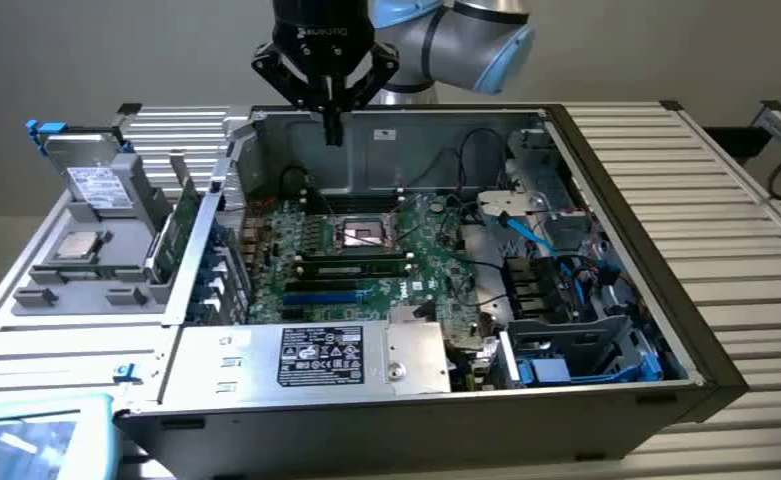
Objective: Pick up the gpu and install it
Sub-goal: 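Reach for the gpu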
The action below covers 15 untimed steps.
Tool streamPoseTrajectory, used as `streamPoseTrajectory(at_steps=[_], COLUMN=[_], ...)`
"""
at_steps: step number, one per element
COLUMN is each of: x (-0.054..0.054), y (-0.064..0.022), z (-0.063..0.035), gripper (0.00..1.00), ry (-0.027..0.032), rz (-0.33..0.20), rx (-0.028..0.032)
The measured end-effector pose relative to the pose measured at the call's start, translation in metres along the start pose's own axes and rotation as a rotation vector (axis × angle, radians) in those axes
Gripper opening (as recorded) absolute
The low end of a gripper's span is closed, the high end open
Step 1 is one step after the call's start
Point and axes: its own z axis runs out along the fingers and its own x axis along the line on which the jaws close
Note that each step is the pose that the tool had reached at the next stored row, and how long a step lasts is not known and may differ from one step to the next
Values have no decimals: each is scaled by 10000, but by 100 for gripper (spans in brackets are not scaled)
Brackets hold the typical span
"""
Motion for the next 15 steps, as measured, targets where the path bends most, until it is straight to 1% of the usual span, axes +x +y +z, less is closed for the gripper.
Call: streamPoseTrajectory(at_steps=[8,10,11,13,14,15], x=[0,1,11,61,106,149], y=[0,0,-1,-4,-7,-10], z=[0,0,1,1,2,4], gripper=[12,14,20,20,27,27], ry=[-3,-5,-6,-8,-18,-30], rz=[0,-1,1,-1,-1,-1], rx=[-3,-6,-7,-5,-7,-8])
